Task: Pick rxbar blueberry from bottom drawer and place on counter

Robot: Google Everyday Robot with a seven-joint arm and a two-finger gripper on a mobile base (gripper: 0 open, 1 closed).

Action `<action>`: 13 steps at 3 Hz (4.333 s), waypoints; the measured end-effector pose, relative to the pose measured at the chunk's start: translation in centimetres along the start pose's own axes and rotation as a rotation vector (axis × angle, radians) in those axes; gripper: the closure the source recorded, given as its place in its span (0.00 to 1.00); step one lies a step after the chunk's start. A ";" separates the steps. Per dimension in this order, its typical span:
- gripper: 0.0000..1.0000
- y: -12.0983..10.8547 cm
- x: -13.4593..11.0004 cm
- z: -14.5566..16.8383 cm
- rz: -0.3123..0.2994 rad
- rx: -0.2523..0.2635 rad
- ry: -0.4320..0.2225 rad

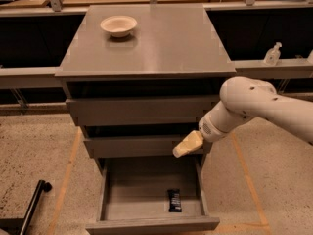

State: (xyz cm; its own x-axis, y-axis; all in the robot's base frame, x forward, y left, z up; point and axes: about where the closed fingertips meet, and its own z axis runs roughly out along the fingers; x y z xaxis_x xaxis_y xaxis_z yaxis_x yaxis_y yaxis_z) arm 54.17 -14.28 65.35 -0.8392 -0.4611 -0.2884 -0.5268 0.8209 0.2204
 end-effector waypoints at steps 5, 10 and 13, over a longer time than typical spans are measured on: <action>0.00 0.4 -0.5 17.4 0.296 -0.133 0.135; 0.00 -2.7 1.4 26.0 0.547 -0.277 0.115; 0.00 -3.2 1.4 30.4 0.605 -0.324 0.145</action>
Offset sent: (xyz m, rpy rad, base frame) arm 0.0018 0.0094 -0.0319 -0.0041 0.0406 -0.0279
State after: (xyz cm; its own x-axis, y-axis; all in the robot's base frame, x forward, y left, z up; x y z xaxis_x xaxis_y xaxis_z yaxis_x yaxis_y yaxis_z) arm 58.82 -7.30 35.91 -0.9954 -0.0134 0.0947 0.0438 0.8159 0.5765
